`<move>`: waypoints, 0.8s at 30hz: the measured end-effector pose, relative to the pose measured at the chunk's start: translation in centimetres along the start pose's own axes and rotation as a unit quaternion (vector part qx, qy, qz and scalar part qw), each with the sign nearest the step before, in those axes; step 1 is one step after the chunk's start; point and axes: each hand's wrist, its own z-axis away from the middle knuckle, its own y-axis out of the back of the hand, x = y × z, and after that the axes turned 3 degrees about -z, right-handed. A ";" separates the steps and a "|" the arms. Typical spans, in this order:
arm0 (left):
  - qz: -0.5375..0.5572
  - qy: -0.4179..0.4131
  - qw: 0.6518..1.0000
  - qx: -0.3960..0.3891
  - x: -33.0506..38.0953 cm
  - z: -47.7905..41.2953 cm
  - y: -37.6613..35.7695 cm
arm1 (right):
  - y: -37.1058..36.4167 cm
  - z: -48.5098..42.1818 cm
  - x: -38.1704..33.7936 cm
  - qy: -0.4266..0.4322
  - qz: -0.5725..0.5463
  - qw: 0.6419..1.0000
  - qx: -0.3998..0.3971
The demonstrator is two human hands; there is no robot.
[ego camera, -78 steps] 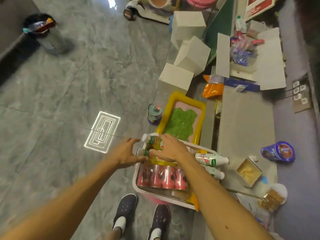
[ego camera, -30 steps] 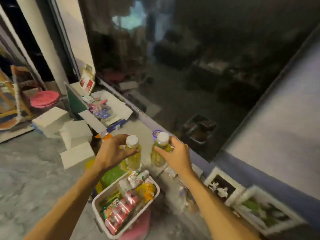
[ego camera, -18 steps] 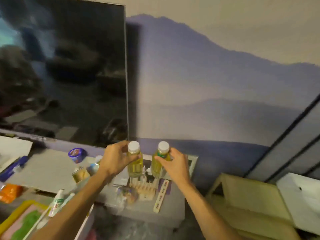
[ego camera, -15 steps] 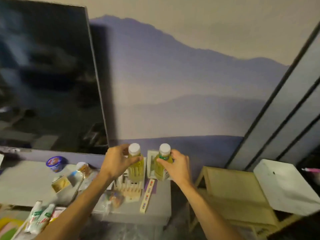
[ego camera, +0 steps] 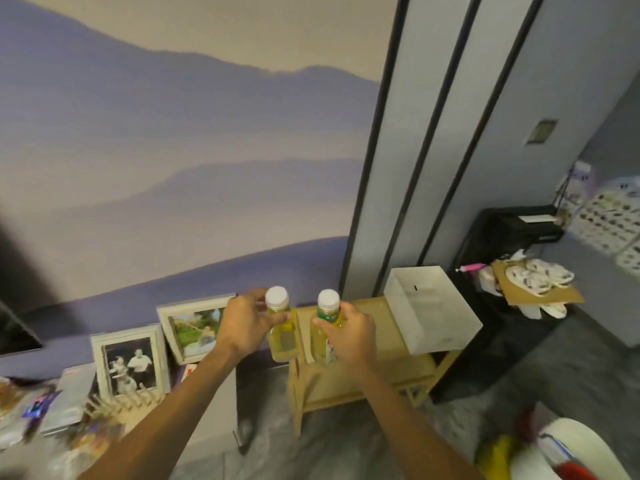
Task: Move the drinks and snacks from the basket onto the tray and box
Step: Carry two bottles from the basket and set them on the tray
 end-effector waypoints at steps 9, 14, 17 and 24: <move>-0.054 0.032 0.998 -0.012 -2.9 -14.3 -11.6 | -3.3 -13.7 8.1 -0.072 0.021 0.997 0.030; -0.064 0.073 0.995 -0.028 -6.2 -20.4 -17.4 | -7.4 -20.5 13.0 -0.114 0.022 0.993 -0.007; -0.063 0.096 0.993 -0.041 -8.4 -22.4 -20.1 | -10.1 -23.0 15.8 -0.130 0.025 0.990 -0.039; -0.079 0.152 0.985 -0.029 -13.0 -24.8 -25.1 | -16.4 -25.9 21.8 -0.136 0.039 0.987 -0.074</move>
